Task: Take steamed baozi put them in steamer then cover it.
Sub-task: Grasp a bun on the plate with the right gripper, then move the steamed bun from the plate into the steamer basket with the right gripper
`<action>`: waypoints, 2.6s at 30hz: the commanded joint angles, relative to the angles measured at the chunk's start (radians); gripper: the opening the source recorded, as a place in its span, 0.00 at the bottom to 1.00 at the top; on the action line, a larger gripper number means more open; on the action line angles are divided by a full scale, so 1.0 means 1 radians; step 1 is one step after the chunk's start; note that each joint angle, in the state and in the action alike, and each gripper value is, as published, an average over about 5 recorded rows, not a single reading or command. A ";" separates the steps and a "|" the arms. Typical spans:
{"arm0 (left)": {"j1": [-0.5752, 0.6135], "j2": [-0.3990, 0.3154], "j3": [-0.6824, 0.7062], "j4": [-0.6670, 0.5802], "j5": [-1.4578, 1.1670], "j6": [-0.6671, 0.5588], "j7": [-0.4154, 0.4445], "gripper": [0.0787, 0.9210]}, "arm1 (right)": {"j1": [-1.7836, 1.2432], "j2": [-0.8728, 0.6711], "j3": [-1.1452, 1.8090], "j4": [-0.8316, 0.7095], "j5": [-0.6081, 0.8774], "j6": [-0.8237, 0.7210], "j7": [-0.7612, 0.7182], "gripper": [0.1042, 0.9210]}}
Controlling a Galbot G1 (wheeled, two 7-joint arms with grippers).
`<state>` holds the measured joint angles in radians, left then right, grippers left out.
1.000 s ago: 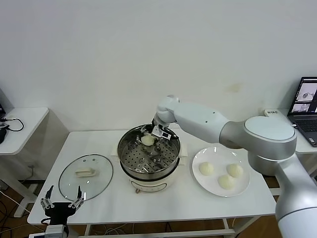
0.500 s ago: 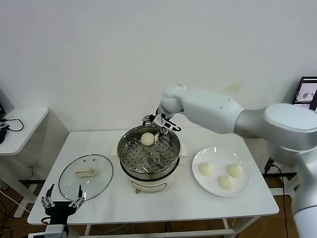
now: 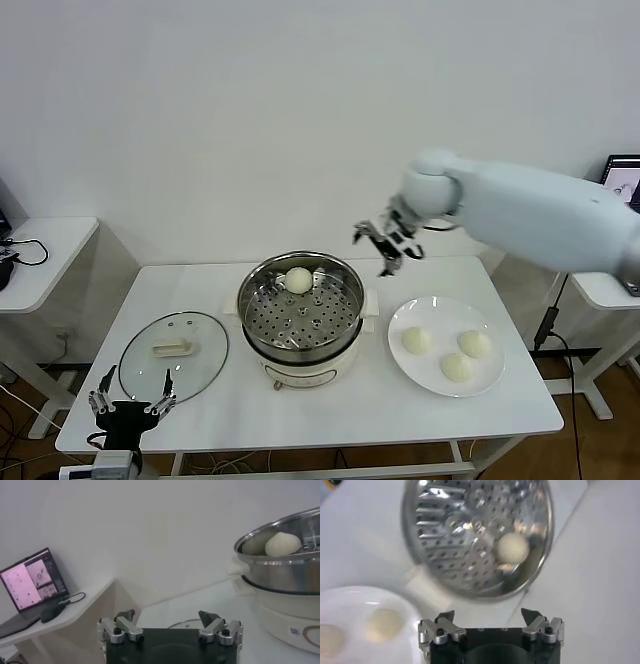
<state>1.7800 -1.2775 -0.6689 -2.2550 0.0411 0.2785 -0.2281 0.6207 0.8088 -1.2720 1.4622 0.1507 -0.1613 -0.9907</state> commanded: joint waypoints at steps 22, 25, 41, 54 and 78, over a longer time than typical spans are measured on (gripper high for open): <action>-0.009 -0.005 0.002 0.029 0.025 0.005 0.007 0.88 | -0.558 -0.096 0.328 -0.121 -0.220 -0.107 -0.004 0.88; -0.010 -0.006 0.002 0.030 0.025 0.004 0.007 0.88 | -0.576 -0.051 0.334 -0.156 -0.223 -0.107 0.001 0.88; -0.022 -0.004 -0.007 0.048 0.024 0.004 0.007 0.88 | -0.632 0.070 0.365 -0.318 -0.262 -0.099 0.035 0.88; -0.024 -0.008 -0.004 0.046 0.024 0.004 0.006 0.88 | -0.630 0.106 0.373 -0.367 -0.261 -0.104 0.019 0.69; -0.038 0.005 0.011 0.026 0.021 0.006 0.008 0.88 | -0.147 -0.095 0.214 -0.080 -0.014 -0.170 -0.091 0.59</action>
<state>1.7427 -1.2752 -0.6590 -2.2260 0.0632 0.2829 -0.2212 0.2725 0.7746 -0.9947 1.2858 0.0403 -0.3130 -1.0606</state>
